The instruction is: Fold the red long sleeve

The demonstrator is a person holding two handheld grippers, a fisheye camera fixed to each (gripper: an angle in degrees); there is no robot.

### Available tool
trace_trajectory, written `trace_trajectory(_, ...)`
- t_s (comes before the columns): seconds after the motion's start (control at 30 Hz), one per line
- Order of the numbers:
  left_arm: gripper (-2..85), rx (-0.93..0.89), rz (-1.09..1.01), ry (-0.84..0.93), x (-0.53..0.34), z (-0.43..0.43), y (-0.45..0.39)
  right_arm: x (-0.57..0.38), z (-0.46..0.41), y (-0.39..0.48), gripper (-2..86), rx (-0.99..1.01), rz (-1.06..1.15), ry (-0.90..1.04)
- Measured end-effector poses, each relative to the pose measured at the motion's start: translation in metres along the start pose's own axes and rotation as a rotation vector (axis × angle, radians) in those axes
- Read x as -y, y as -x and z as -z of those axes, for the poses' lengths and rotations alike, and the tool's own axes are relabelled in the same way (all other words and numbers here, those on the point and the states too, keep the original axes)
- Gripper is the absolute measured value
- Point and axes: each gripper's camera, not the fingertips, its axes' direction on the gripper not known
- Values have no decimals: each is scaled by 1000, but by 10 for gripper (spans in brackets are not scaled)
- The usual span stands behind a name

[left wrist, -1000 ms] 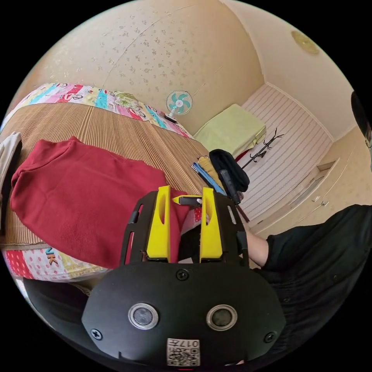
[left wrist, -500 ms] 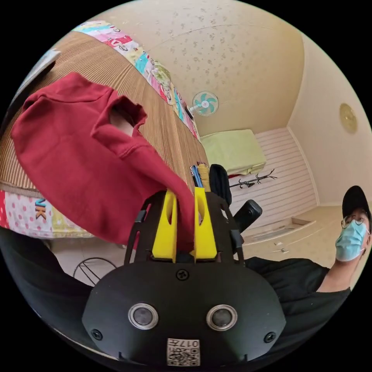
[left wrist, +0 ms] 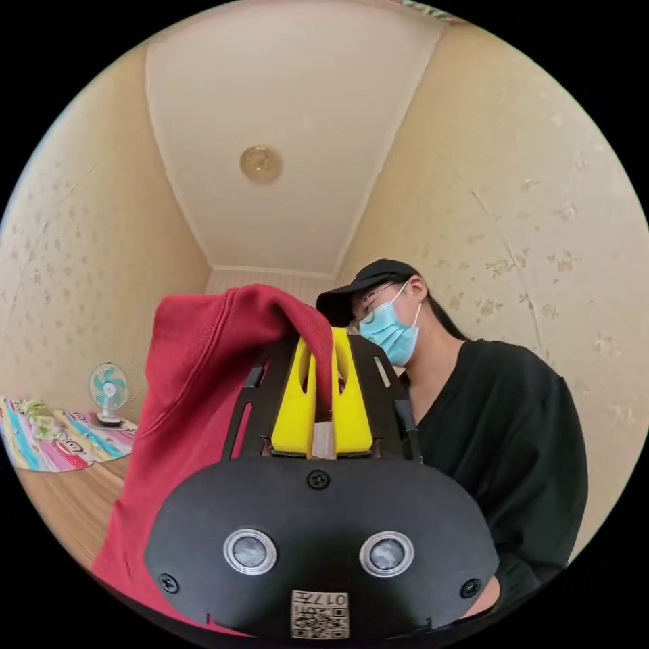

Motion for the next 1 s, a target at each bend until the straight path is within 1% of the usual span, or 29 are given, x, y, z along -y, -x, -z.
trace_trajectory(0.07, 13, -125, 51, -76, -5, -9, 8, -10, 7, 3, 31, 48, -20, -102)
trace_trajectory(0.13, 11, -193, 79, -131, -14, -12, 9, -21, 14, 0, 41, 110, -40, -170)
trace_trajectory(0.2, 9, -267, 86, -167, -21, -13, 8, -30, 18, -5, 55, 139, -74, -185)
trace_trajectory(0.27, 8, -339, 96, -147, -23, -21, 1, -35, 19, -10, 76, 126, -113, -138)
trace_trajectory(0.33, 8, -373, 97, -119, -20, -32, -6, -33, 16, -9, 95, 119, -111, -81)
trace_trajectory(0.43, 8, -371, 129, -85, -19, -54, -12, -30, -11, 10, 120, 127, -23, 7)
trace_trajectory(0.53, 9, -380, 181, -100, -28, -71, -9, -35, -66, 40, 132, 280, 59, 134)
trace_trajectory(0.57, 8, -373, 203, -112, -32, -75, -6, -40, -87, 52, 129, 315, 79, 190)
trace_trajectory(0.6, 8, -379, 209, -119, -34, -75, -6, -42, -96, 56, 120, 300, 79, 222)
trace_trajectory(0.63, 8, -396, 219, -133, -37, -76, -5, -47, -109, 62, 101, 195, 62, 280)
trace_trajectory(0.67, 8, -399, 221, -140, -37, -74, -7, -49, -114, 64, 65, -26, 19, 327)
trace_trajectory(0.7, 7, -394, 217, -142, -36, -72, -9, -48, -113, 64, 47, -155, -1, 336)
trace_trajectory(0.73, 7, -373, 197, -145, -32, -66, -16, -44, -102, 68, 36, -348, 4, 325)
trace_trajectory(0.77, 7, -344, 170, -141, -26, -60, -24, -35, -79, 79, 28, -411, 40, 241)
trace_trajectory(0.8, 6, -327, 157, -138, -23, -58, -28, -30, -65, 85, 26, -396, 57, 174)
trace_trajectory(0.83, 6, -297, 134, -135, -18, -55, -35, -21, -38, 95, 24, -298, 91, 31)
trace_trajectory(0.87, 6, -284, 117, -134, -14, -55, -39, -14, -21, 101, 25, -156, 139, -63)
trace_trajectory(0.9, 6, -284, 111, -134, -13, -56, -40, -10, -17, 101, 28, -86, 154, -81)
trace_trajectory(0.93, 6, -294, 103, -140, -13, -59, -39, -4, -21, 99, 35, 37, 164, -62)
trace_trajectory(0.97, 6, -315, 98, -150, -14, -64, -37, 0, -39, 95, 71, 108, 157, 6)
trace_trajectory(1.0, 6, -327, 97, -156, -16, -67, -35, -1, -52, 92, 89, 124, 141, 48)
